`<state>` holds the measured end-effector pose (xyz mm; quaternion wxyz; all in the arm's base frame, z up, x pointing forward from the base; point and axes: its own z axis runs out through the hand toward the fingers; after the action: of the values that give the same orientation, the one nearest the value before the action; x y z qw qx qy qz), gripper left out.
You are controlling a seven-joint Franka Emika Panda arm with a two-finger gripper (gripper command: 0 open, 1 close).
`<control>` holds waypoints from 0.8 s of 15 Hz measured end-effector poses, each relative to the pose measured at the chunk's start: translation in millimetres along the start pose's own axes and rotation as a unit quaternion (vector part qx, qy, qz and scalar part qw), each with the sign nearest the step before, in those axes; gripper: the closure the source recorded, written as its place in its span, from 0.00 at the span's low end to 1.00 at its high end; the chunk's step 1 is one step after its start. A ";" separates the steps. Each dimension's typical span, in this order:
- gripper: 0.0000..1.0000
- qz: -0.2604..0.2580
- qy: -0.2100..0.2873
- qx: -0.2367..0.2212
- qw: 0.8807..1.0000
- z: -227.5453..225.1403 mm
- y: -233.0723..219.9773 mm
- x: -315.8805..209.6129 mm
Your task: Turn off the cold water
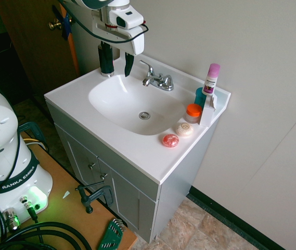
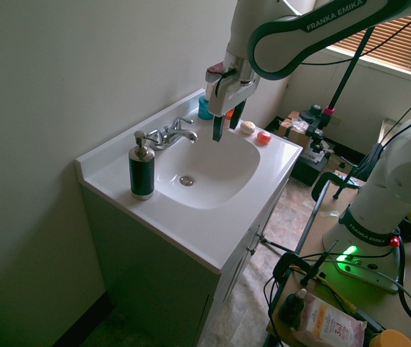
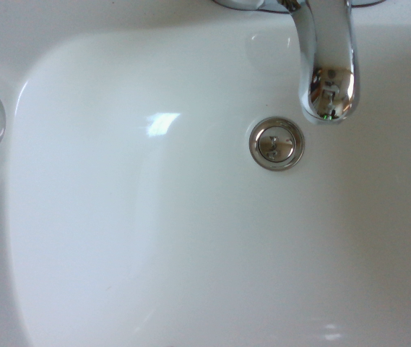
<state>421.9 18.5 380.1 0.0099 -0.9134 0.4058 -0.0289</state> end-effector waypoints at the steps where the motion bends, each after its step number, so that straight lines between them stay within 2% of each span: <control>1: 0.00 0.001 -0.001 0.001 1.000 0.0 0.0 -0.1; 5: 0.00 0.020 0.019 0.023 0.999 -8.4 -5.5 13.2; 12: 0.00 0.099 0.103 0.019 0.990 26.8 -54.2 113.9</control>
<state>539.9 -29.8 360.8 -0.0121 -0.8605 0.4926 -0.1293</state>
